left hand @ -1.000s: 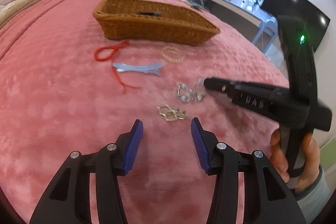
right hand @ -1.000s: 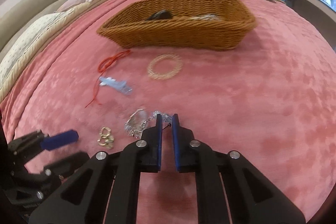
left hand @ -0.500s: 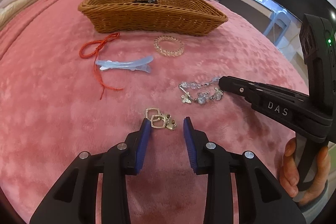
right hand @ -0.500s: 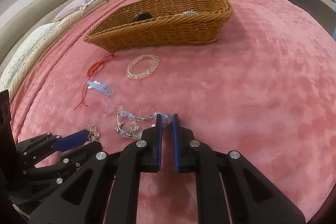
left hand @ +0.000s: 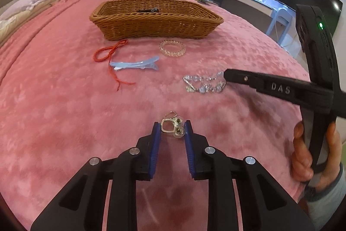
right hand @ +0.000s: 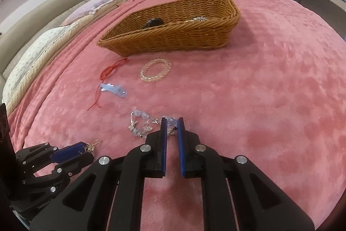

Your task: Organize jewelry

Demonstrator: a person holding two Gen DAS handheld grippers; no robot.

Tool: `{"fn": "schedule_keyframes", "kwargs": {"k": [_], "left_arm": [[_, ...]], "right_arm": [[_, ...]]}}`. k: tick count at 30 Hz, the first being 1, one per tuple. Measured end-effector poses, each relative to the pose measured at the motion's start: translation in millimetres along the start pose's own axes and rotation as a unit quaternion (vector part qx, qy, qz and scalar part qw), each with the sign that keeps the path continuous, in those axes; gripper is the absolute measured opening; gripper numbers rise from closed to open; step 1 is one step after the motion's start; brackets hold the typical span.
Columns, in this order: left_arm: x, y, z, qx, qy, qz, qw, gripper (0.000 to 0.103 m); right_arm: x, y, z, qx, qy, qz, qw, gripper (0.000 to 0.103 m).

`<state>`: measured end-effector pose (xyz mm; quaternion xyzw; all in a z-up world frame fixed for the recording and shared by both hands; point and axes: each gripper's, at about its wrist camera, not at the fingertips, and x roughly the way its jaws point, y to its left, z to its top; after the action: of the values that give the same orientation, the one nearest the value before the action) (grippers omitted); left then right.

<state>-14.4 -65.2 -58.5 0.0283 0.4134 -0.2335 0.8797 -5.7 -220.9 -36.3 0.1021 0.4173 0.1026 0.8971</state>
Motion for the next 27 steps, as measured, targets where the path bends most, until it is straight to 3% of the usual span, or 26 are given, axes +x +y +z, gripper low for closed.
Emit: {"fn": "schedule_keyframes", "kwargs": {"k": [15,18,27], "left_arm": [[-18.8,2.5,-28.7,0.065,0.004,-0.039,0.9971,0.024],[-21.3,4.9,-29.7,0.062,-0.001,-0.055,0.9966,0.024],[-17.9,7.1,-27.7,0.054,0.002,-0.049,0.9973,0.024]], "right_arm": [[3.3,-3.6,-7.4,0.007,0.01,0.002,1.0,0.008],[4.0,-3.9,-7.8,0.008,0.01,0.004,1.0,0.008],[7.6,-6.0,-6.7,0.013,0.012,0.011,1.0,0.008]]}}
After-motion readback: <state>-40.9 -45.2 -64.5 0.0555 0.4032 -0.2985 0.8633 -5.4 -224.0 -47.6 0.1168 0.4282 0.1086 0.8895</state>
